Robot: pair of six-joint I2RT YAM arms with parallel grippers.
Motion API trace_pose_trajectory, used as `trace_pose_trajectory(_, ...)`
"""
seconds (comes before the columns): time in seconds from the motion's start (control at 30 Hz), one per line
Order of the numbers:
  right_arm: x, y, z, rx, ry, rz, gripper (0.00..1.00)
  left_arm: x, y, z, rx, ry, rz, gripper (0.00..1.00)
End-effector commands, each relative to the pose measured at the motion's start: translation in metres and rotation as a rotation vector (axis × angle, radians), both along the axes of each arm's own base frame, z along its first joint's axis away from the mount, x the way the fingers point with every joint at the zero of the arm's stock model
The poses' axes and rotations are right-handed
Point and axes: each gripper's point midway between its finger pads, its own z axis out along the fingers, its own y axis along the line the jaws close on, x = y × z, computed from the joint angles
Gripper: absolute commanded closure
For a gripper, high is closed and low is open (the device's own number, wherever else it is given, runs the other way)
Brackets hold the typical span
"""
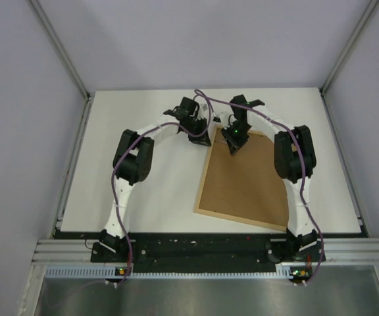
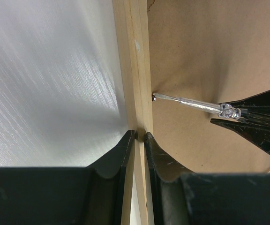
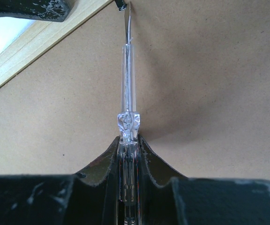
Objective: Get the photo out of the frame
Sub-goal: Release the photo frame item from the photo frame.
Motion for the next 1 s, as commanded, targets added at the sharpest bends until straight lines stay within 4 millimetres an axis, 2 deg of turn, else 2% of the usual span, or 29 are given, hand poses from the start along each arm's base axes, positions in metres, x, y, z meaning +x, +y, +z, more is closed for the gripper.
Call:
trace_pose_trajectory(0.0,-0.0132,0.011,0.0035,0.007,0.003,0.054,1.0,-0.0054,-0.0157,0.0032,-0.025,-0.01,-0.049,0.81)
trace_pose_trajectory(0.97,-0.016,0.0036,0.0111,0.05,0.031,0.038,1.0,-0.0044,-0.0155,0.0059,-0.023,-0.017,-0.048,0.81)
